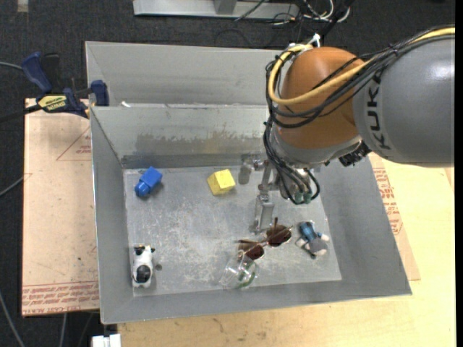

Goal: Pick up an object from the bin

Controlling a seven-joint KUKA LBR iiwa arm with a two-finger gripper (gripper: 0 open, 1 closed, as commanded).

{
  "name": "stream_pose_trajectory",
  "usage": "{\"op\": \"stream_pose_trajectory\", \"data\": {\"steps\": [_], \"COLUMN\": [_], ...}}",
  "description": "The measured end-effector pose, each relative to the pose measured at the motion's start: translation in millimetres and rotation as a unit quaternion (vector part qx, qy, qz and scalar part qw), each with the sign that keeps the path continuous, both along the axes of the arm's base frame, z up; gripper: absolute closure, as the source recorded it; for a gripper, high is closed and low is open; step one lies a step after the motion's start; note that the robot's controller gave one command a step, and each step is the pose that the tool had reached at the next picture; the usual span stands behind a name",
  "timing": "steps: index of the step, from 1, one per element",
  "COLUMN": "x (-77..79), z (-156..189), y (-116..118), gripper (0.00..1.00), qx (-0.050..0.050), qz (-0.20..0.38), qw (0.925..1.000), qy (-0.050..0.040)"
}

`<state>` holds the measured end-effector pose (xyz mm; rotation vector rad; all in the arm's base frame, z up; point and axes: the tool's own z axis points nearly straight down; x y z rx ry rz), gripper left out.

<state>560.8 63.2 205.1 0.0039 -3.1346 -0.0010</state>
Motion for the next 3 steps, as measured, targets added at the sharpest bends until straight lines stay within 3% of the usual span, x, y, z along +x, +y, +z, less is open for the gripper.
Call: {"op": "stream_pose_trajectory", "data": {"steps": [1, 2, 3], "x": [1.6, -1.5, -27.9], "z": [4.7, -13.0, -48.7], "y": [-0.4, -8.3, -49.0], "gripper": [0.0, 0.0, 0.0], "qx": [0.0, 0.001, 0.001], "qz": [-0.001, 0.038, 0.216], "qw": [1.0, 0.9993, 0.9765], "qy": [-0.0041, -0.007, -0.0043]}}
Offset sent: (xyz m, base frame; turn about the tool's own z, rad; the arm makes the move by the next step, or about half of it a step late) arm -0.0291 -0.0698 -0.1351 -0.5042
